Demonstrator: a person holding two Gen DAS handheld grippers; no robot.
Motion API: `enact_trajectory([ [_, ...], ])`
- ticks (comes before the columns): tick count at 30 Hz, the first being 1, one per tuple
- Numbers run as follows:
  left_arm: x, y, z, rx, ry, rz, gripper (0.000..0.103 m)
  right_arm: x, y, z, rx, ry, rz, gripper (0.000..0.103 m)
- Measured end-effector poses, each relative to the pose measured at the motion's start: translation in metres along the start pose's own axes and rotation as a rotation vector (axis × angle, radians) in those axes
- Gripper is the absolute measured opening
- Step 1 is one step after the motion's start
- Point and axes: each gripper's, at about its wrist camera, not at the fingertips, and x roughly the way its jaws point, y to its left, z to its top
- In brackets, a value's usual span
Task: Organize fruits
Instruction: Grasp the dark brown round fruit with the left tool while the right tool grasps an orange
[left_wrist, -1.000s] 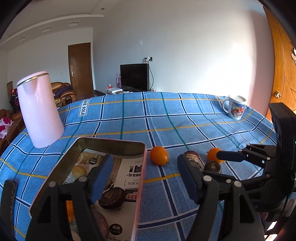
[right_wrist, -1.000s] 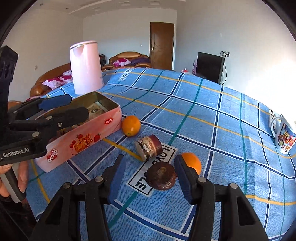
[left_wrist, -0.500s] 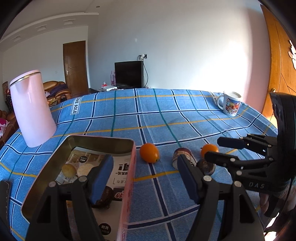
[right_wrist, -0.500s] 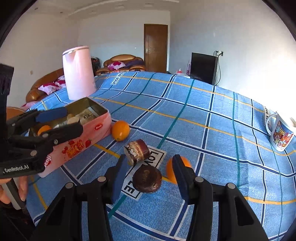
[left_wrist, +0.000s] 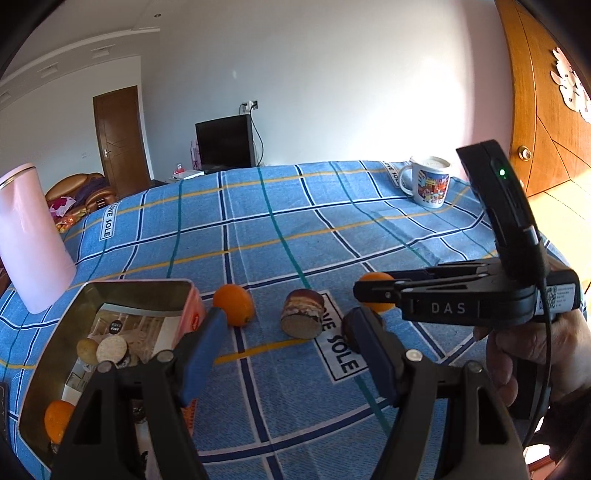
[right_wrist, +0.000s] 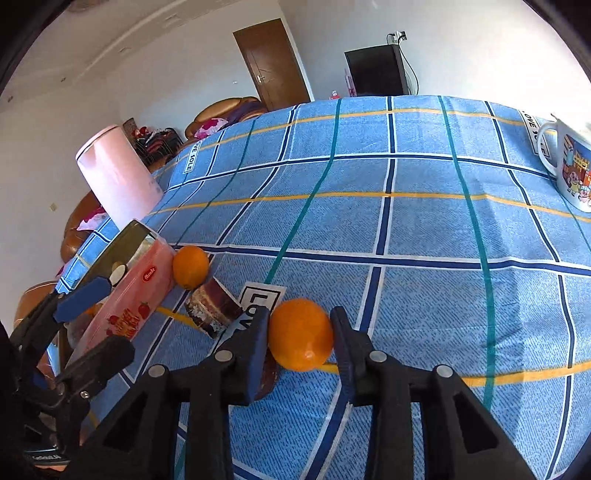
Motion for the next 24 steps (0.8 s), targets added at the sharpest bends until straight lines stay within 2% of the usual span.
enact_trajectory([
  [6,0.021,-0.035,0.003,0.082,0.077,-0.063,0.073,-0.035,-0.001,-0.009,-0.032,-0.141,-0.132,0.035],
  [7,0.027,-0.041,0.003,0.099,0.093,-0.064,0.073,-0.04,-0.002,-0.01,-0.028,-0.156,-0.135,0.035],
  [9,0.037,-0.05,0.005,0.122,0.132,-0.075,0.06,-0.043,-0.008,-0.01,-0.013,-0.172,-0.13,0.035],
  [12,0.052,-0.06,0.006,0.146,0.188,-0.067,0.048,-0.046,-0.014,-0.008,0.005,-0.181,-0.111,0.035],
  [17,0.069,-0.064,0.008,0.157,0.244,-0.033,0.047,-0.047,-0.013,-0.009,0.0,-0.192,-0.105,0.035],
  [19,0.072,-0.06,0.008,0.13,0.255,-0.045,0.039,-0.047,-0.012,-0.009,-0.001,-0.191,-0.105,0.035],
  [24,0.061,-0.055,0.01,0.103,0.199,-0.062,0.039,-0.051,-0.013,-0.011,0.002,-0.215,-0.098,0.035],
])
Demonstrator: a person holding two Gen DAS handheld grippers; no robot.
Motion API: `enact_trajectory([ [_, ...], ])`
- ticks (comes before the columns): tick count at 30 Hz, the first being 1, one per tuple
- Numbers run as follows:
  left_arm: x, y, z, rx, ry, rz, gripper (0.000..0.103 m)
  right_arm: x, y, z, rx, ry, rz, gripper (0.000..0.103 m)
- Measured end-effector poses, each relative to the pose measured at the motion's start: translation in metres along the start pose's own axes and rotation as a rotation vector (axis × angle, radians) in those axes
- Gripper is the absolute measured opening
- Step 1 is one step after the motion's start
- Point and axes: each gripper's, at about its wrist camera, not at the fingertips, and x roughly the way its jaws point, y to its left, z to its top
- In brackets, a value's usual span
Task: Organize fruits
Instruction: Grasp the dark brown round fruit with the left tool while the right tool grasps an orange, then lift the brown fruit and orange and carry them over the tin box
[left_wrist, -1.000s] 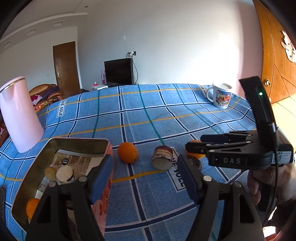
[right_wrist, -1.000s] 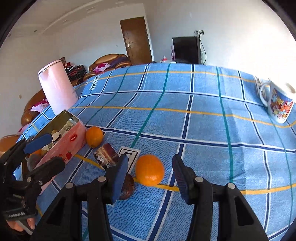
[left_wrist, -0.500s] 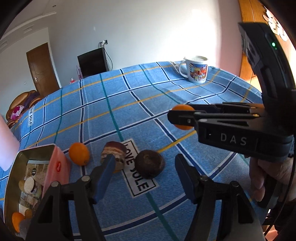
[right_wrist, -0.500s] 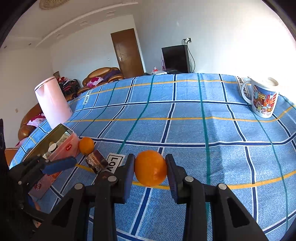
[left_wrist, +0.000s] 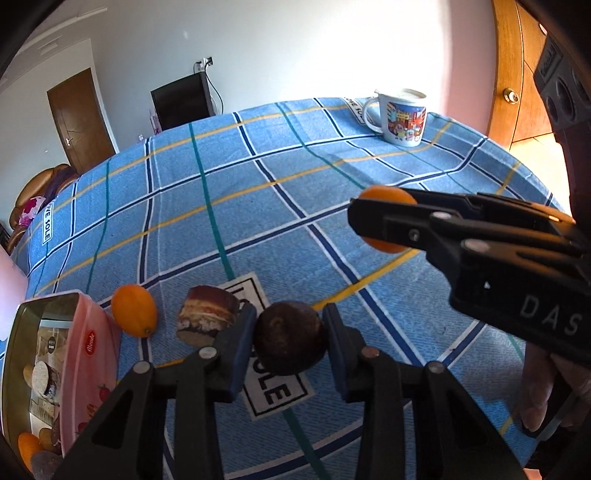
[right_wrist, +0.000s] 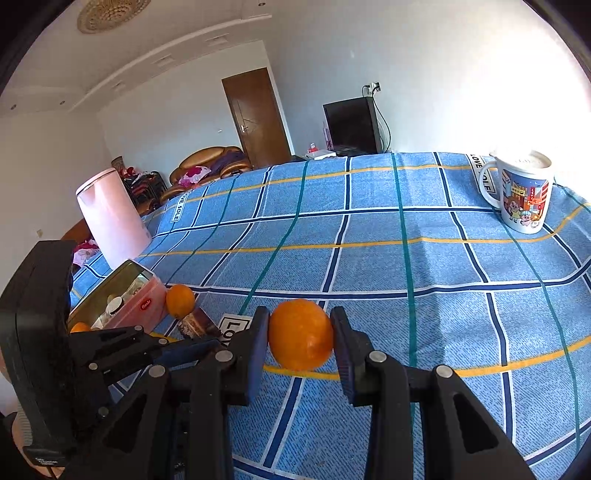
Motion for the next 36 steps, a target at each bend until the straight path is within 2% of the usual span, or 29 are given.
enact_trajectory([
  [6,-0.017,0.005,0.0,-0.023,-0.089,0.004,0.039,-0.006,0.001,-0.001,-0.011,-0.033,0.018,0.035],
  [16,-0.033,0.013,-0.002,-0.058,-0.184,0.024,0.039,-0.015,0.003,-0.002,-0.028,-0.08,0.051,0.035],
  [36,-0.055,0.021,-0.01,-0.104,-0.305,0.051,0.038,-0.032,0.008,-0.005,-0.064,-0.171,0.093,0.035],
])
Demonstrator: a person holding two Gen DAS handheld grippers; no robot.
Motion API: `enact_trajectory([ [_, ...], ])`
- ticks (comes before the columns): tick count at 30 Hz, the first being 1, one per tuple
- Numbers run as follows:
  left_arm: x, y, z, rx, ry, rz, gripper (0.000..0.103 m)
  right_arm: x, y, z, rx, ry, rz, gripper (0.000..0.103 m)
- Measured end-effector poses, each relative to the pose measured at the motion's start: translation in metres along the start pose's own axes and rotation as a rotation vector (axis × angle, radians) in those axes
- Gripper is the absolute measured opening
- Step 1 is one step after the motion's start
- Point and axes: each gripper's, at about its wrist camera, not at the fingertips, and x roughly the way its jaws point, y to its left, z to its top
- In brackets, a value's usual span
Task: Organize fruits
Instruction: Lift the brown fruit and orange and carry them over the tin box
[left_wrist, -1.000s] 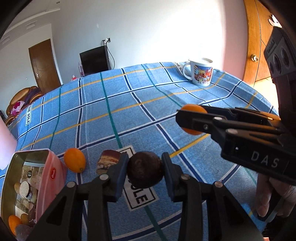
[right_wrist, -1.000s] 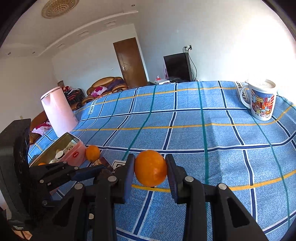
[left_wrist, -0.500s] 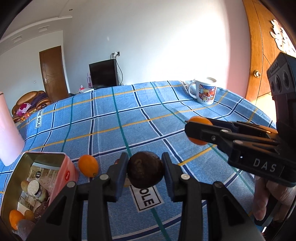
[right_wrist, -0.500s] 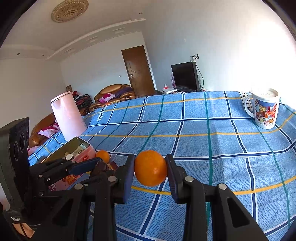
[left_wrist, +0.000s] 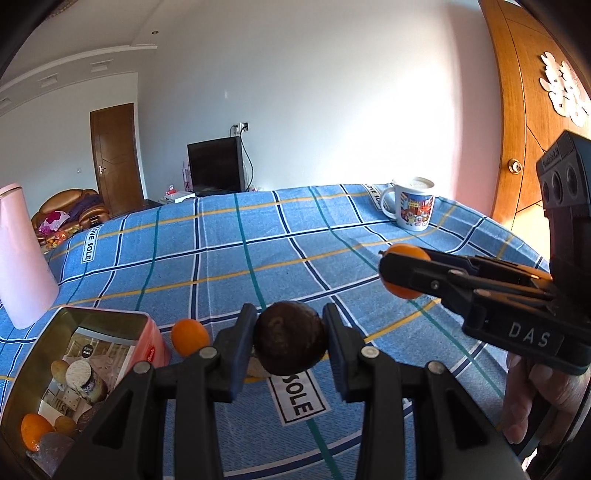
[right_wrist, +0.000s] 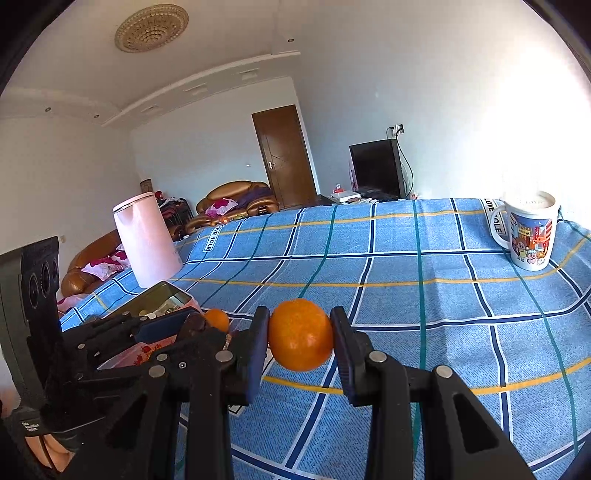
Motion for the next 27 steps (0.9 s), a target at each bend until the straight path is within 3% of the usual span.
enact_trajectory([
  [27,-0.019,0.003,-0.001,-0.003,-0.086,0.029,0.039,-0.014,0.017,-0.002,-0.086,-0.071,-0.018,0.035],
])
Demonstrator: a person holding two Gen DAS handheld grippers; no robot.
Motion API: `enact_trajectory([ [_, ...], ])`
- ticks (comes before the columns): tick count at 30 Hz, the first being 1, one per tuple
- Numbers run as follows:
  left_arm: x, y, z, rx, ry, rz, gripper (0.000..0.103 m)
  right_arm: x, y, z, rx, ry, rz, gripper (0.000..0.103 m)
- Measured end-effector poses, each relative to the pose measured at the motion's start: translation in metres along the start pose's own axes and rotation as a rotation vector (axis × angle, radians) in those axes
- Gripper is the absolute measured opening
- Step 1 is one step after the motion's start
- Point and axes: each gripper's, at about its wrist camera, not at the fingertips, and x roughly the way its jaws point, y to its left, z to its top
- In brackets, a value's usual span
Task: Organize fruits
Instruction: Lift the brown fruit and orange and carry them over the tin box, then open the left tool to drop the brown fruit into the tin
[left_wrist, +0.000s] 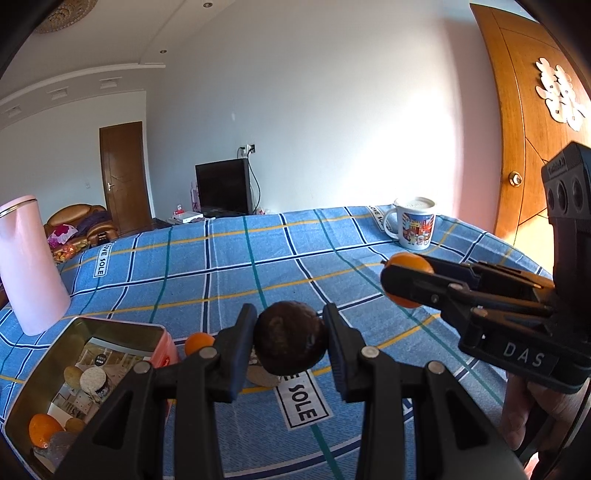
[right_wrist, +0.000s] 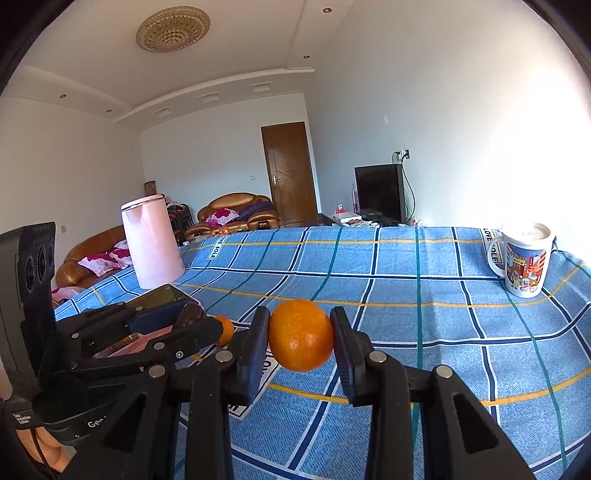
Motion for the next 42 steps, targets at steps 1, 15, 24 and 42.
enact_trajectory([
  [1,-0.001,0.002,0.0,-0.007,0.002,-0.001,0.039,0.0,0.001,0.0,-0.003,0.002,0.002,0.035],
  [15,-0.032,0.107,-0.003,-0.135,0.024,0.15,0.038,0.053,0.068,0.023,-0.048,0.107,0.172,0.035],
  [24,-0.035,0.171,-0.017,-0.21,0.092,0.248,0.038,0.099,0.15,0.024,-0.164,0.199,0.27,0.036],
  [42,-0.023,0.203,-0.036,-0.259,0.189,0.319,0.056,0.152,0.194,-0.003,-0.228,0.359,0.284,0.047],
])
